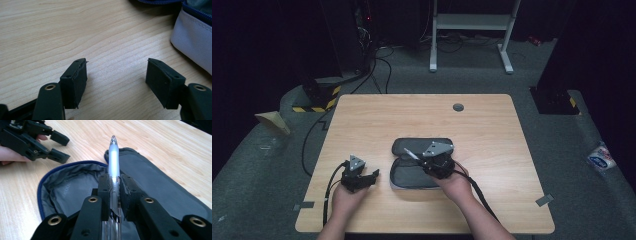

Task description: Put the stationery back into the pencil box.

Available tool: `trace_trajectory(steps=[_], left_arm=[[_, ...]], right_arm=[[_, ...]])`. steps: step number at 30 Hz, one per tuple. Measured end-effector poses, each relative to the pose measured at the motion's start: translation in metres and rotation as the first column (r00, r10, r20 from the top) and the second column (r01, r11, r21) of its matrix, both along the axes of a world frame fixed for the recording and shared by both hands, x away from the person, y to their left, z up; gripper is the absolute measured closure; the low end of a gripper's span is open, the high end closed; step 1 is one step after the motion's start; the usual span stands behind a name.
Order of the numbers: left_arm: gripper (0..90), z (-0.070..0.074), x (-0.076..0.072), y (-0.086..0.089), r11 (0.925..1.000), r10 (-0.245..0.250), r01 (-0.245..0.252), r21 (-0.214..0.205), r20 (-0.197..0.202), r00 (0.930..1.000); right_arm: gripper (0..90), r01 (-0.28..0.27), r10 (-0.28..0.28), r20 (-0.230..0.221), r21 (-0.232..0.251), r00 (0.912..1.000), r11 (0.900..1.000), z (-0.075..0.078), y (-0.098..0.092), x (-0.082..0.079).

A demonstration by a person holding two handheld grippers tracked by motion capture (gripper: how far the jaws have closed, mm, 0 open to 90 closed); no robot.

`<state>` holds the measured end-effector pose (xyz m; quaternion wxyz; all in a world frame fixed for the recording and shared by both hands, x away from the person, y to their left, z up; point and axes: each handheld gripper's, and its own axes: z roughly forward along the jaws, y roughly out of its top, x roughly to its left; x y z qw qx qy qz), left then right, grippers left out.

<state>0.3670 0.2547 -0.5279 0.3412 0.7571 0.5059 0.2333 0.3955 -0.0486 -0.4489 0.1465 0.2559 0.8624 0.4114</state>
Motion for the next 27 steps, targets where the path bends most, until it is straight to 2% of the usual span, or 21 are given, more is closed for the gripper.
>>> trace_trajectory(steps=[4, 10, 14, 17, 21, 27], left_arm=[[33.6, 0.000, 0.000, 0.000, 1.0000, -0.002, 0.002, 0.002, 0.000, 1.0000], [33.5, 0.000, 0.000, 0.000, 1.0000, -0.002, 0.002, 0.002, 0.000, 1.0000], [33.5, 0.000, 0.000, 0.000, 1.0000, -0.002, 0.002, 0.002, 0.000, 1.0000], [33.5, 0.000, 0.000, 0.000, 1.0000, -0.001, 0.001, 0.002, 0.000, 1.0000], [33.6, 0.000, 0.000, 0.000, 1.0000, 0.001, -0.001, 0.001, 0.000, 1.0000], [33.6, 0.000, 0.000, 0.000, 1.0000, 0.000, 0.000, 0.001, 0.001, 1.0000]], right_arm=[[78.7, -0.021, 0.021, 0.003, 0.002, 0.9998, 0.9998, 0.000, 0.006, -0.002], [78.7, -0.051, 0.051, 0.015, -0.025, 0.9986, 0.9984, -0.002, 0.010, -0.002], [78.6, -0.058, 0.058, -0.005, -0.026, 0.9983, 0.9980, -0.006, 0.008, 0.000], [78.6, -0.068, 0.068, -0.011, -0.049, 0.9976, 0.9965, -0.011, 0.007, 0.000], [78.6, -0.080, 0.079, -0.035, -0.047, 0.9963, 0.9956, -0.017, 0.007, 0.001], [78.5, -0.107, 0.105, -0.048, -0.052, 0.9933, 0.9929, -0.024, 0.005, 0.001]])
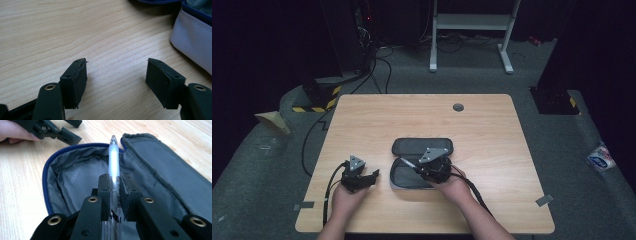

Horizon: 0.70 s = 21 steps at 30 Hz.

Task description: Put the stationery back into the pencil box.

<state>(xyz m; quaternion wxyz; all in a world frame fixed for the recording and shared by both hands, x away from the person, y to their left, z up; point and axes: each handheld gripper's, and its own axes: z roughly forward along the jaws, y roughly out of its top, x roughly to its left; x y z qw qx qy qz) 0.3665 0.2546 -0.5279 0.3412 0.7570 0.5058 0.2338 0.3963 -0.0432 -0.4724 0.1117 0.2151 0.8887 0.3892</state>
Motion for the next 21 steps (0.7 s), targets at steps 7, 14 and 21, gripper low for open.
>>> trace_trajectory(steps=[7, 14, 21], left_arm=[[33.5, 0.000, -0.001, 0.000, 1.0000, 0.000, 0.000, 0.003, 0.000, 1.0000], [33.5, 0.000, 0.000, 0.000, 1.0000, 0.000, 0.000, 0.000, -0.001, 1.0000], [33.5, 0.000, 0.000, 0.000, 1.0000, 0.000, 0.000, 0.000, 0.000, 1.0000]], right_arm=[[78.3, -0.027, 0.027, -0.007, -0.006, 0.9996, 0.9996, -0.004, -0.002, -0.004], [73.3, -0.051, 0.052, -0.029, 0.039, 0.9982, 0.9979, -0.005, -0.002, -0.013], [72.9, -0.011, 0.013, -0.022, 0.068, 0.9997, 0.9976, -0.004, -0.010, -0.016]])
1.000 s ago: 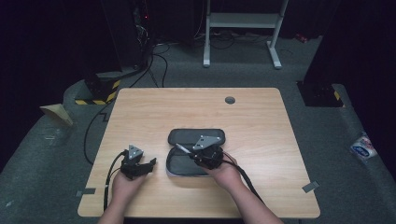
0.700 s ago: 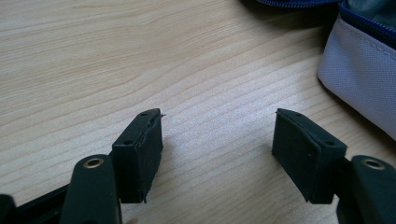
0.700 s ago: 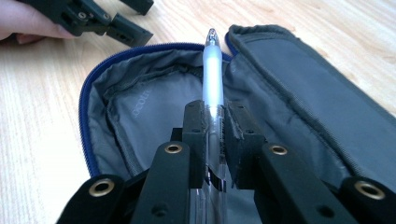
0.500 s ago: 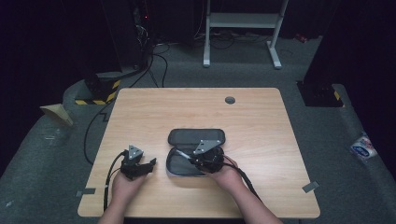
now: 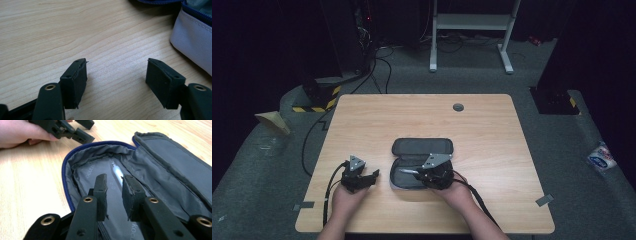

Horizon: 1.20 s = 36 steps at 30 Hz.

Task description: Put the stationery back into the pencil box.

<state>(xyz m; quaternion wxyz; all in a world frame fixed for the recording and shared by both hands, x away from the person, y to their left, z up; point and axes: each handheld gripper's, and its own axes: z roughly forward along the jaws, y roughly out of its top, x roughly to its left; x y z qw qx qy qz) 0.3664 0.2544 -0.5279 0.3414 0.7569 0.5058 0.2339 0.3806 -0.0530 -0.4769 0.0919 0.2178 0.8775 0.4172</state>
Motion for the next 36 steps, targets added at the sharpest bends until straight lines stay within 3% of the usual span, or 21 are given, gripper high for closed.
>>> trace_trajectory(steps=[8, 17, 22, 36], left_arm=[[33.6, 0.000, 0.000, 0.000, 1.0000, 0.000, 0.000, 0.001, 0.000, 1.0000], [33.6, 0.000, 0.000, 0.000, 1.0000, -0.001, 0.001, 0.002, 0.000, 1.0000], [33.6, 0.000, 0.000, 0.000, 1.0000, 0.000, 0.000, 0.002, 0.000, 1.0000], [33.7, 0.000, -0.001, -0.001, 1.0000, 0.004, -0.004, 0.000, -0.001, 1.0000]], right_arm=[[68.7, 0.060, -0.060, -0.011, 0.035, 0.9982, 0.9976, 0.001, -0.013, -0.001], [58.7, 0.126, -0.127, 0.024, 0.036, 0.9916, 0.9914, -0.002, -0.026, -0.004], [52.6, 0.171, -0.173, 0.028, 0.047, 0.9845, 0.9841, -0.004, -0.037, -0.005], [48.9, 0.267, -0.271, 0.031, 0.089, 0.9621, 0.9595, -0.006, -0.081, -0.009]])
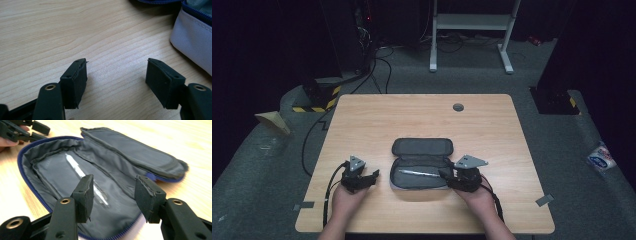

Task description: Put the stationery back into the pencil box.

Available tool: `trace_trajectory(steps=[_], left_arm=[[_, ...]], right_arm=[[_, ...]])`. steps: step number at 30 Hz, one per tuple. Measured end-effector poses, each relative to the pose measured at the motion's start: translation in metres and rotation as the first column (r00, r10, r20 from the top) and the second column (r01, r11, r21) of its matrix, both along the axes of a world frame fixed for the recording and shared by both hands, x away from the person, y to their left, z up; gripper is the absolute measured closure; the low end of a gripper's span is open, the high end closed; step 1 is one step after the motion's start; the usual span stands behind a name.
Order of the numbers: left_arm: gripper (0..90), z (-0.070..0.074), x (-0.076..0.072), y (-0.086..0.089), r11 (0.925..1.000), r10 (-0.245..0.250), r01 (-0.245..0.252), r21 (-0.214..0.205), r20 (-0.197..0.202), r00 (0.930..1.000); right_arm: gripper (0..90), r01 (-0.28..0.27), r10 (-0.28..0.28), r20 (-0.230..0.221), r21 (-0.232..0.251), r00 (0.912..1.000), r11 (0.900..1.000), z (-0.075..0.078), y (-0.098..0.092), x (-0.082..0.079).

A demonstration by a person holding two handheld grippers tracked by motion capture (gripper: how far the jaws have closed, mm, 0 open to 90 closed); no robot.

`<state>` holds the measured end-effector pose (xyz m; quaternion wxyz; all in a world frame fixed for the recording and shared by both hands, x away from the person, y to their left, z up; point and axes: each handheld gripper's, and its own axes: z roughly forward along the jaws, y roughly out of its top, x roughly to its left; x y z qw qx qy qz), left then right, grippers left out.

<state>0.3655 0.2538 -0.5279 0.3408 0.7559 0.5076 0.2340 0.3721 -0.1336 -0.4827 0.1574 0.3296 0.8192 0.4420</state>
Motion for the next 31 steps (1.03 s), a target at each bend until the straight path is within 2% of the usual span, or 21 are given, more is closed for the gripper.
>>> trace_trajectory(steps=[8, 14, 18, 20, 21, 22, 23, 24, 25, 26, 29, 31], left_arm=[[33.7, 0.000, 0.000, 0.000, 1.0000, 0.000, 0.000, -0.001, 0.000, 1.0000], [33.8, 0.000, 0.000, 0.000, 1.0000, 0.000, 0.000, 0.003, 0.002, 1.0000], [33.8, 0.000, 0.000, 0.000, 1.0000, -0.002, 0.002, 0.007, 0.003, 1.0000], [33.8, 0.000, 0.000, 0.000, 1.0000, 0.000, 0.000, 0.002, 0.003, 1.0000], [33.8, 0.000, 0.000, 0.000, 1.0000, 0.001, -0.001, -0.001, 0.003, 1.0000], [33.8, 0.000, 0.000, 0.000, 1.0000, 0.001, -0.001, -0.001, 0.002, 1.0000], [33.8, 0.000, 0.000, 0.000, 1.0000, 0.000, 0.000, -0.001, 0.003, 1.0000], [33.8, 0.000, 0.000, 0.000, 1.0000, 0.000, 0.000, 0.000, 0.003, 1.0000], [33.8, 0.000, 0.000, 0.000, 1.0000, 0.000, 0.000, -0.001, 0.002, 1.0000], [33.8, 0.000, 0.000, 0.000, 1.0000, 0.001, -0.001, -0.001, 0.003, 1.0000], [33.8, 0.000, 0.000, 0.000, 1.0000, -0.001, 0.001, 0.000, 0.003, 1.0000], [33.8, 0.000, 0.000, 0.000, 1.0000, 0.000, 0.000, 0.002, 0.003, 1.0000]], right_arm=[[46.1, 0.098, -0.099, 0.029, 0.023, 0.9947, 0.9949, -0.003, -0.034, -0.003], [43.0, 0.190, -0.190, 0.038, -0.014, 0.9812, 0.9816, -0.011, -0.065, -0.002], [40.2, 0.271, -0.270, 0.028, -0.063, 0.9626, 0.9606, -0.022, -0.087, -0.001], [39.1, 0.329, -0.331, -0.001, -0.108, 0.9436, 0.9382, -0.030, -0.097, 0.000], [38.9, 0.344, -0.348, -0.005, -0.124, 0.9376, 0.9307, -0.033, -0.100, 0.001], [38.2, 0.375, -0.381, -0.014, -0.148, 0.9243, 0.9150, -0.036, -0.104, 0.001], [37.2, 0.385, -0.393, -0.016, -0.159, 0.9195, 0.9089, -0.038, -0.107, 0.002], [35.5, 0.401, -0.413, -0.039, -0.167, 0.9100, 0.9006, -0.040, -0.109, 0.003], [33.7, 0.409, -0.422, -0.071, -0.151, 0.9037, 0.9001, -0.040, -0.112, 0.005], [33.3, 0.416, -0.428, -0.083, -0.136, 0.8998, 0.8994, -0.040, -0.114, 0.006], [32.1, 0.417, -0.431, -0.071, -0.153, 0.8997, 0.8961, -0.040, -0.112, 0.006], [31.0, 0.422, -0.436, -0.075, -0.153, 0.8967, 0.8936, -0.040, -0.111, 0.006]])
